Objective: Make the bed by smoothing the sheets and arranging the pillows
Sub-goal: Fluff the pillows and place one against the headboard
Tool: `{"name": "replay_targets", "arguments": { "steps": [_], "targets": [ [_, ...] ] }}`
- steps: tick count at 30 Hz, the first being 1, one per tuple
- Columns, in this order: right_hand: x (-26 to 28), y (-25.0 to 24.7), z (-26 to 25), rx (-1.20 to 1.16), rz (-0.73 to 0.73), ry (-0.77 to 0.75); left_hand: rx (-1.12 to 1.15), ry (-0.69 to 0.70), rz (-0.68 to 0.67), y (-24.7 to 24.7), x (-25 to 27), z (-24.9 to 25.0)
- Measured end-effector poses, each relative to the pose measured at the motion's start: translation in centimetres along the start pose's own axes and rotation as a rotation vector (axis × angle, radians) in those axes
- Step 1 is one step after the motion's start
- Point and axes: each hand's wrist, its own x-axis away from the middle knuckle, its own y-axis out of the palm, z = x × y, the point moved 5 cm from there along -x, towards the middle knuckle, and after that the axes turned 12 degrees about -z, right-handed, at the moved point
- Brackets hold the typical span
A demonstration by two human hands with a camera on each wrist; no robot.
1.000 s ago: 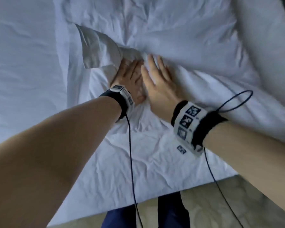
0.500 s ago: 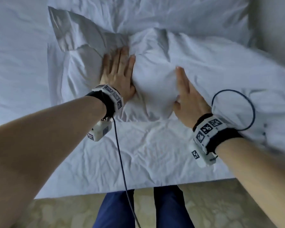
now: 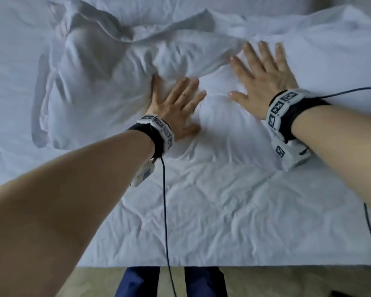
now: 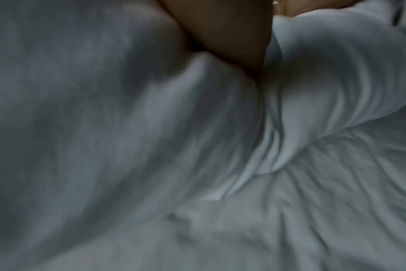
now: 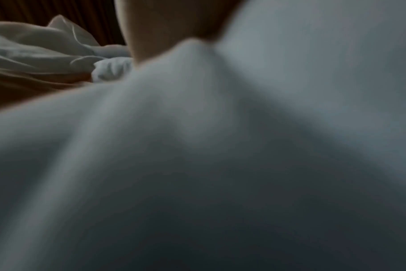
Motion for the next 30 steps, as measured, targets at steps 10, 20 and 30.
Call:
{"name": "replay_targets", "arguments": {
  "steps": [10, 20, 30],
  "targets": [
    [-3.4, 2.6, -1.1, -0.067, -0.050, -0.041, 0.039, -0.005, -0.004, 1.1, -1.3, -1.0],
    [-3.4, -3.7, 2.6, -0.204, 0.046, 0.040, -0.061, -0.211, -0.031, -7.2, -4.3, -12.9],
    [-6.6, -1.5, 2.9, -0.189, 0.019, 0.101, 0.102, -0.109, -0.160, -3.5, -6.9, -15.1]
  ]
}}
